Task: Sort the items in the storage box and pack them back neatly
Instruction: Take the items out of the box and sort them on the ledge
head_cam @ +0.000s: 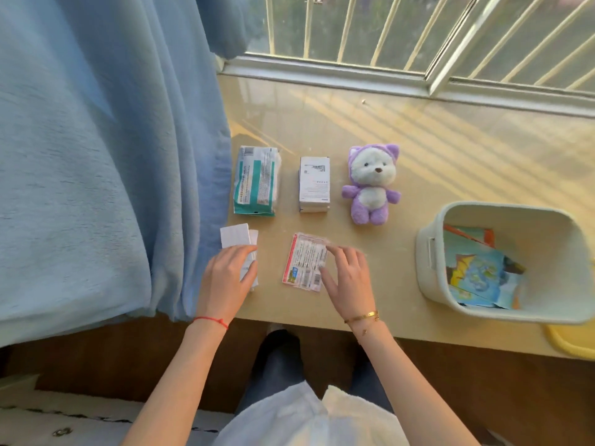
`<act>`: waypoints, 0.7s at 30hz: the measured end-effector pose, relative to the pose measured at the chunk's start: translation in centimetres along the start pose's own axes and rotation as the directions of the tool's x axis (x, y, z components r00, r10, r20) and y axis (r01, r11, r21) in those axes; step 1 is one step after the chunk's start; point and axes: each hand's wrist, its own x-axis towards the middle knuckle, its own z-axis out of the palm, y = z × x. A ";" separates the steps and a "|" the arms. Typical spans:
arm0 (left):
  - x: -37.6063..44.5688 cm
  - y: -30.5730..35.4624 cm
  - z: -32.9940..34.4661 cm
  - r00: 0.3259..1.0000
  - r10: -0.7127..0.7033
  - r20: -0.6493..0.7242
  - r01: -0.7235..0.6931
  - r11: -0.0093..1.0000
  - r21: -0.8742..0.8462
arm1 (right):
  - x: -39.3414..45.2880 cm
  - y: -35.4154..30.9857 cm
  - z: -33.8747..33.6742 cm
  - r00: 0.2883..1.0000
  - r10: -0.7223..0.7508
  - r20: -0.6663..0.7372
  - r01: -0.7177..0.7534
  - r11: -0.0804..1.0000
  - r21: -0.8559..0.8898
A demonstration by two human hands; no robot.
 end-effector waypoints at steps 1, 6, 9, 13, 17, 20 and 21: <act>0.1 1.7 0.3 1.000 0.021 -0.007 -0.021 1.000 0.003 | -0.8 1.6 -1.7 1.000 0.006 -0.013 -0.006 1.000 -0.010; 0.6 11.0 3.2 0.993 0.114 0.022 -0.114 0.993 0.002 | -4.1 11.6 -9.9 0.996 0.057 -0.071 -0.062 0.996 -0.062; 0.8 17.4 6.3 0.995 0.104 0.005 -0.103 0.993 -0.049 | -5.4 18.7 -14.2 0.991 0.109 -0.079 -0.115 0.991 -0.074; 0.9 26.2 11.2 0.996 0.066 -0.052 -0.072 0.991 -0.111 | -6.1 28.2 -18.5 0.990 0.135 -0.040 -0.138 0.985 -0.100; 1.3 33.0 16.3 0.997 0.054 -0.057 -0.062 0.986 -0.152 | -4.9 35.3 -20.7 0.983 0.178 0.034 -0.174 0.981 -0.090; 2.1 36.2 19.9 0.998 0.053 -0.024 -0.056 0.988 -0.146 | -3.2 38.9 -20.7 0.971 0.188 0.145 -0.177 0.980 -0.090; 2.4 36.8 21.0 0.999 0.048 -0.011 -0.049 0.989 -0.141 | -2.6 39.8 -20.4 0.964 0.190 0.184 -0.178 0.981 -0.082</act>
